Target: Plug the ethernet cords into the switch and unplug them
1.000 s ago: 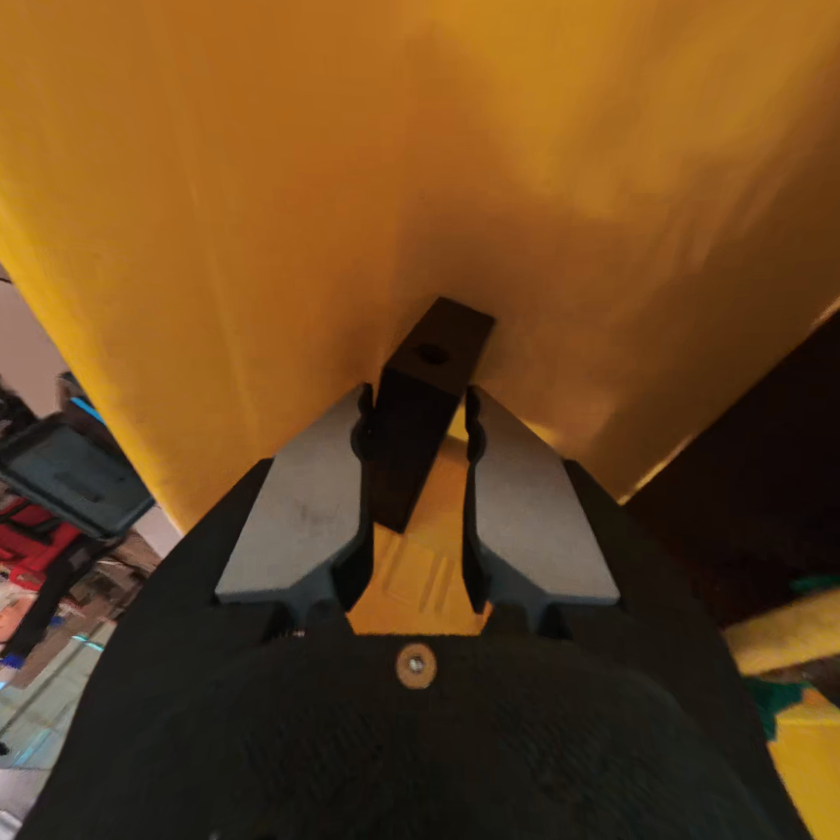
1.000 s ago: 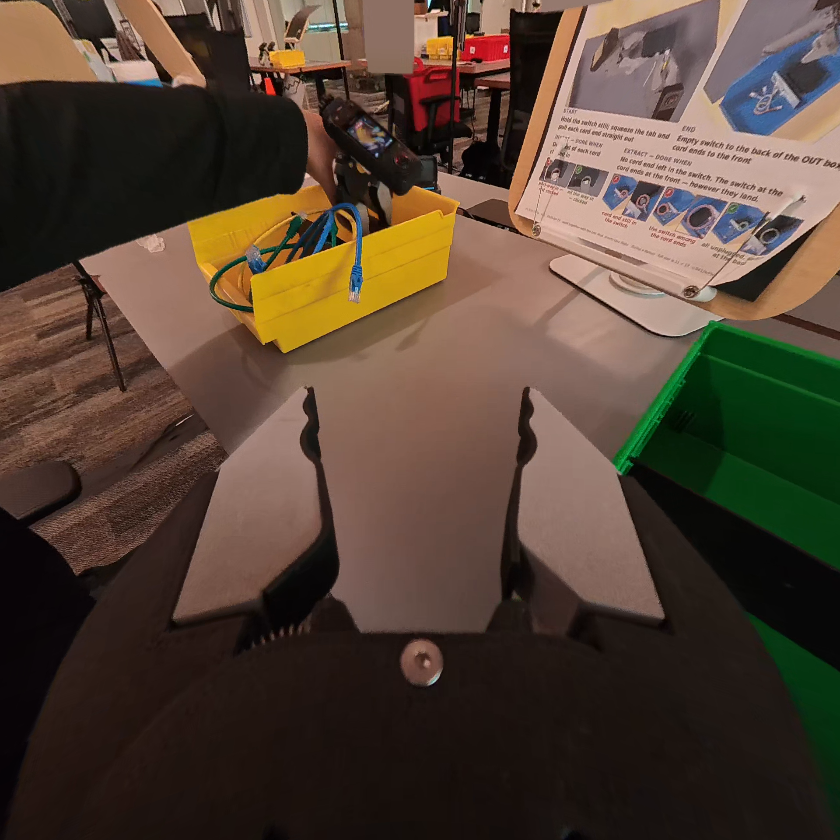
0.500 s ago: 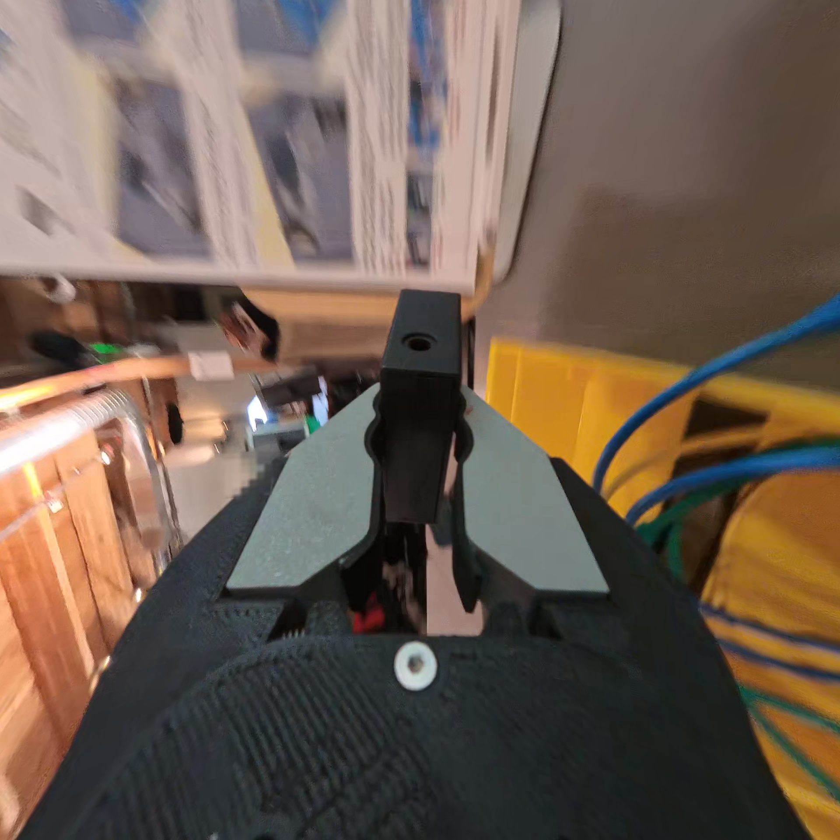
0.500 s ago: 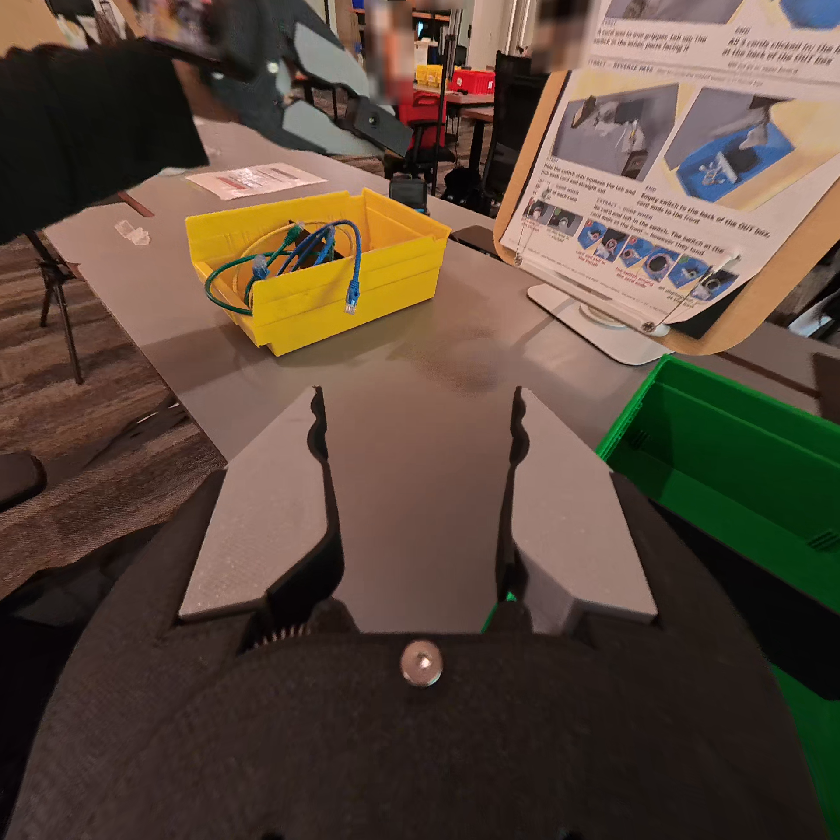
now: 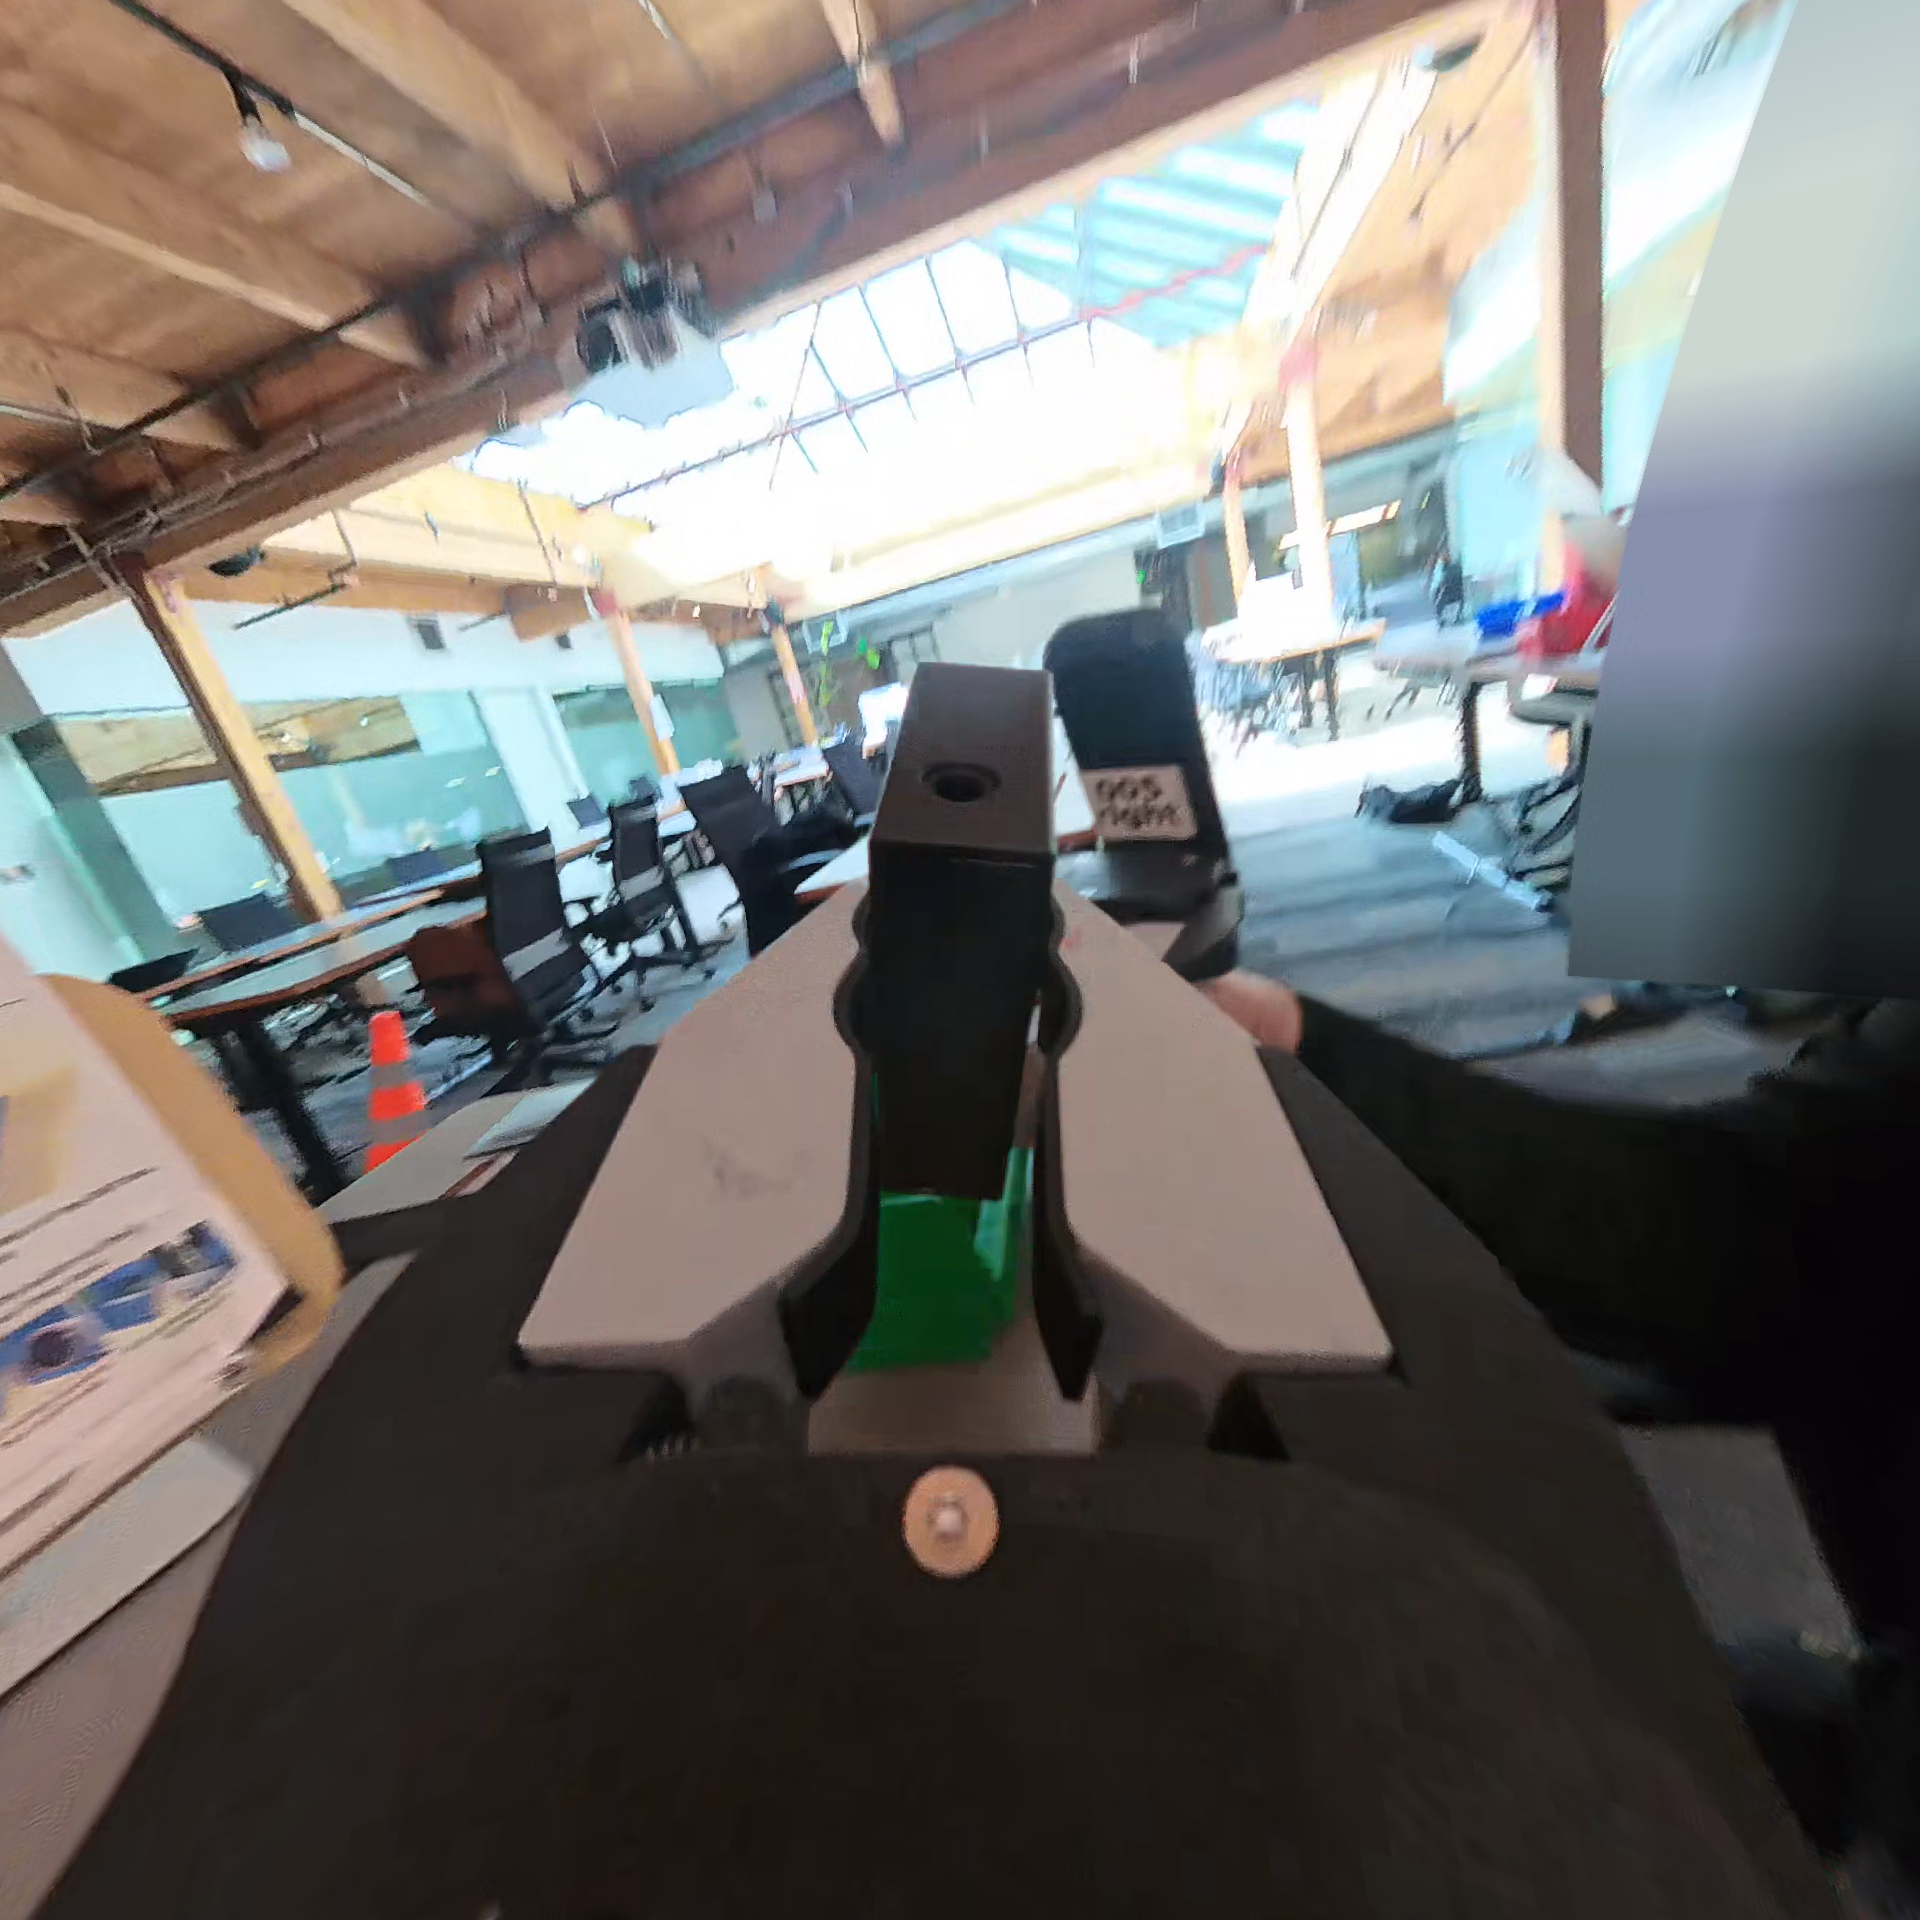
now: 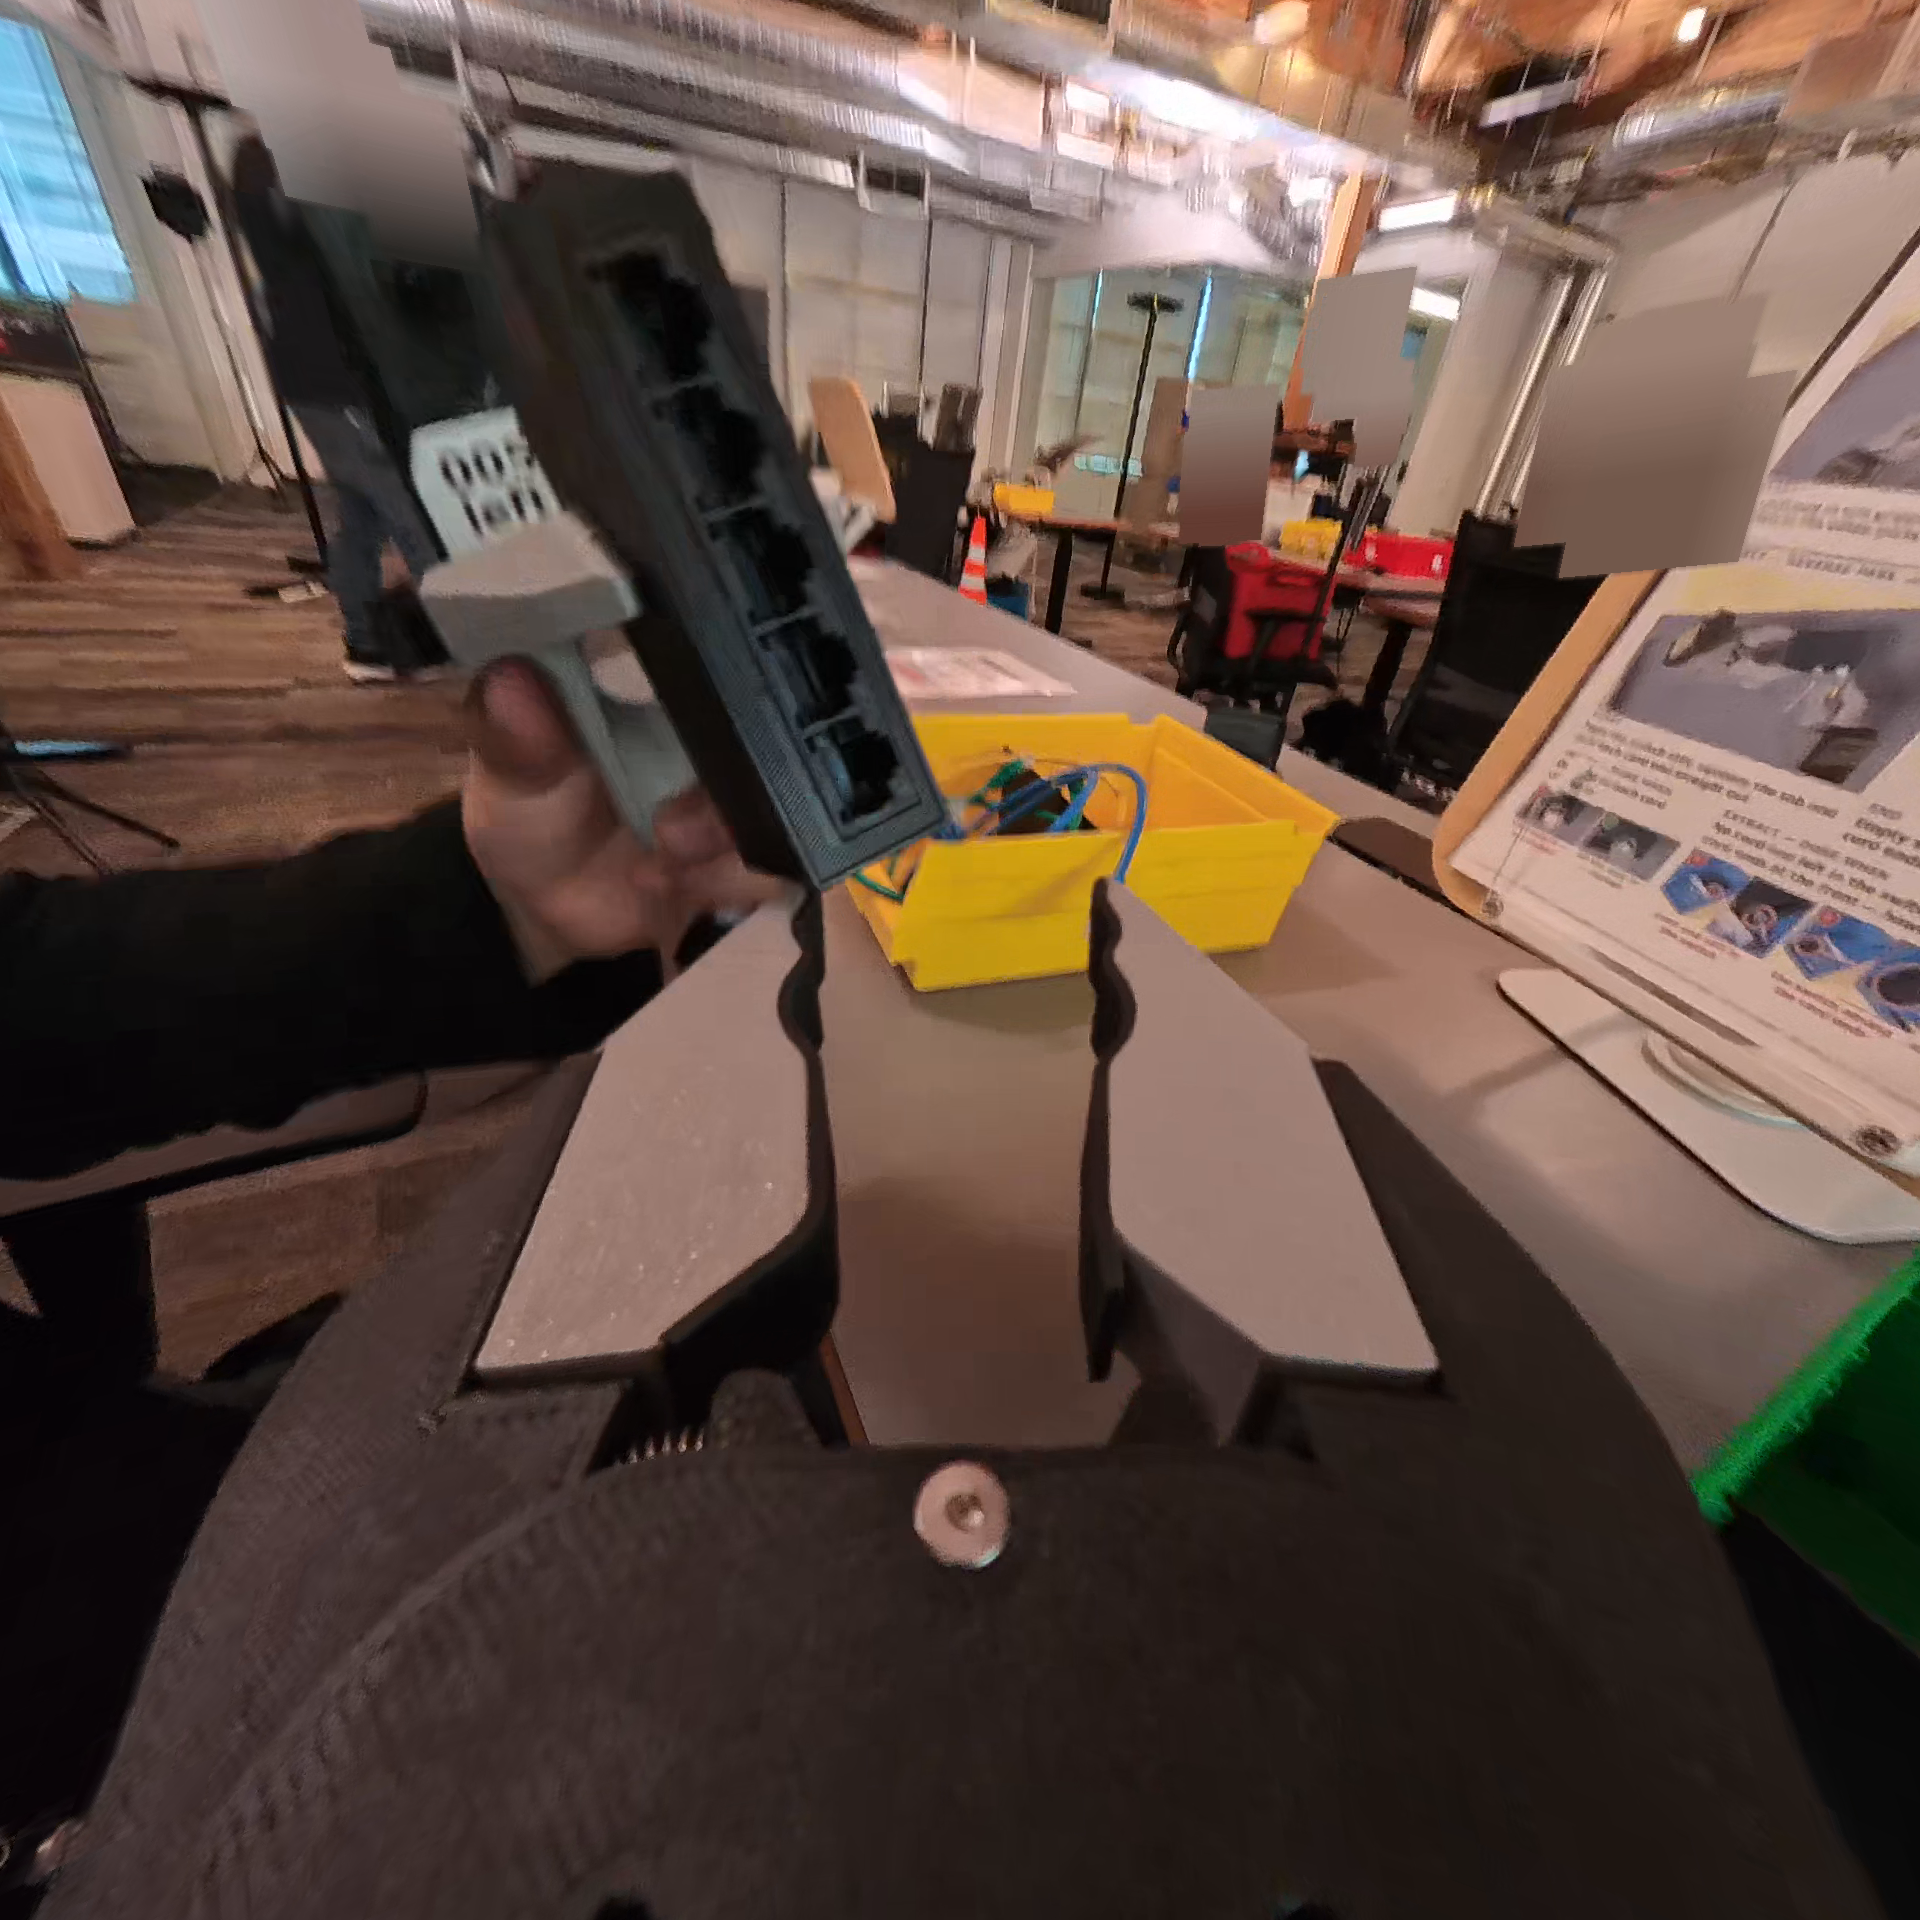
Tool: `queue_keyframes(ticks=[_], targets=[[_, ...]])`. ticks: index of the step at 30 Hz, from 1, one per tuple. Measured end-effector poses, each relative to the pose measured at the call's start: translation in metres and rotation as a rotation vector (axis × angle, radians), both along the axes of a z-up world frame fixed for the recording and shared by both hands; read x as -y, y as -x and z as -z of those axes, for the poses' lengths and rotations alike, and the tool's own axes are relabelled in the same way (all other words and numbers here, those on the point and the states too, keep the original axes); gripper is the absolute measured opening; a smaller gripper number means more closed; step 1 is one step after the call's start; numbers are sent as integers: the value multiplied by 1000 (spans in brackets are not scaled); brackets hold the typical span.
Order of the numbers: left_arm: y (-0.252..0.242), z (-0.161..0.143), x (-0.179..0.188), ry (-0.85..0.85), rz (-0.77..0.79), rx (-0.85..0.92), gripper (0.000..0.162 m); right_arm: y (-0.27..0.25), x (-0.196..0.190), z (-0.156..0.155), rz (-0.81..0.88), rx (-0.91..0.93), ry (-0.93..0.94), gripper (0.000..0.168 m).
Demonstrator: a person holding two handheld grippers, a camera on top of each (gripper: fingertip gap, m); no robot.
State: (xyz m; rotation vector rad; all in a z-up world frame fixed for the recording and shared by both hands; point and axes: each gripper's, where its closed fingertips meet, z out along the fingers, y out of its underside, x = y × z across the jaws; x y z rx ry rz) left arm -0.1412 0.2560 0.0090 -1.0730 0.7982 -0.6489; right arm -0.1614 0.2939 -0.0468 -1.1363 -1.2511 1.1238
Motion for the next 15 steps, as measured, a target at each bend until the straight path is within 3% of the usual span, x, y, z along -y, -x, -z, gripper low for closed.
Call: queue_keyframes(ticks=[4,7,8,10,15], targets=[[-3,-9,10,-5,38,154,25,-4,30,-9,-151,-81,-93,6],[3,-7,7,23,51,191,25,-3,31,-6,-135,-83,-106,15],[4,-6,8,37,82,201,25,-5,40,-4,-199,-85,-116,27],[2,-5,13,44,154,214,25,-11,51,-4,-292,-105,-101,34],[6,0,12,43,218,261,26,-12,40,-8,-239,-145,-116,18]])
